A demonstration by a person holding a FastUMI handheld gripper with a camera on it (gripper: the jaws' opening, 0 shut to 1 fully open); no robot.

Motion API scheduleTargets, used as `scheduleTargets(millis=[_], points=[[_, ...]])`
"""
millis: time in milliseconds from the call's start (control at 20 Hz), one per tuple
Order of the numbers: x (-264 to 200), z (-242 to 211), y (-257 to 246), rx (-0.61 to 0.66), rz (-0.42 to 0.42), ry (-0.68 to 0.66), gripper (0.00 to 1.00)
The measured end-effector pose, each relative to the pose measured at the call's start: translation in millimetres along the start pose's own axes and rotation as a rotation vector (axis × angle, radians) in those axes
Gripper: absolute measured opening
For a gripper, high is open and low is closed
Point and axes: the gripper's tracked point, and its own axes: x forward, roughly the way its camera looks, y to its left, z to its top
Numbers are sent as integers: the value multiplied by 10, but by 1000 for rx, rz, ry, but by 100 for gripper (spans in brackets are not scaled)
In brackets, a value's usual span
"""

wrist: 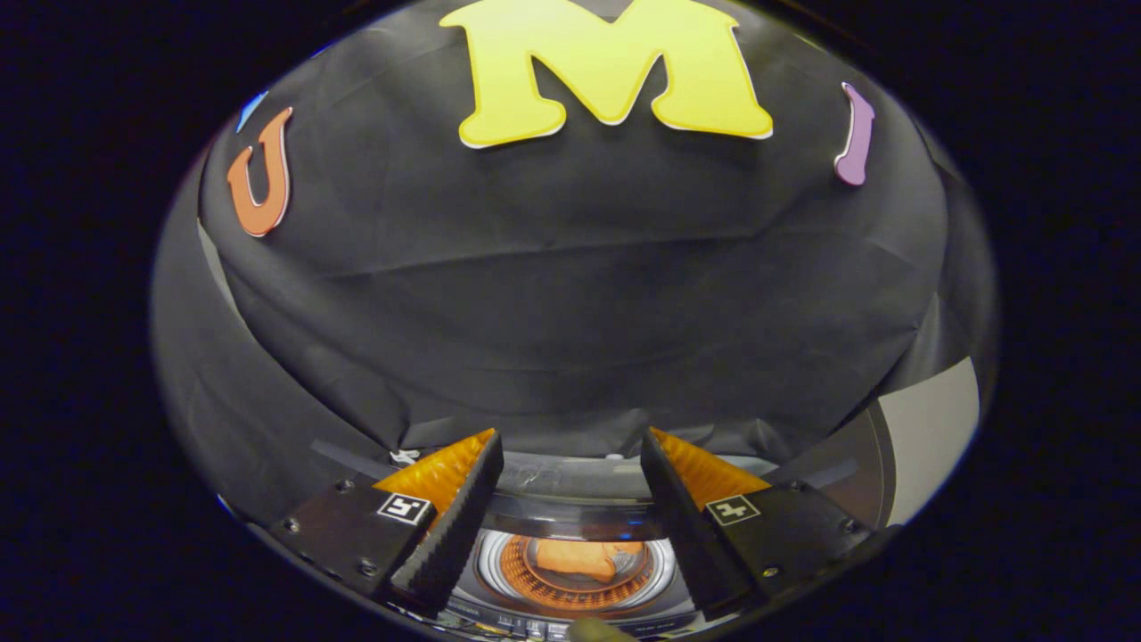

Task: Put the clothes into the washing machine and then close the washing machine lid.

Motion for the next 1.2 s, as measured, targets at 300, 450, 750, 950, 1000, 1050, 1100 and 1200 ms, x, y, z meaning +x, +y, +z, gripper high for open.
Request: scheduleTargets(millis=[300,450,750,950,1000,1050,1100,1200], points=[[-111,-133,14,-6,2,3,97],[-147,-186,21,-11,4,4,97],[-228,-273,28,-28,1,-4,97],[-319,-341,19,-23,2,-20,97],[-335,-356,16,-27,2,-23,97],[-344,-368,16,-32,3,-25,97],[-360,-390,17,-34,4,-24,97],[-383,-422,20,-35,7,-24,97]])
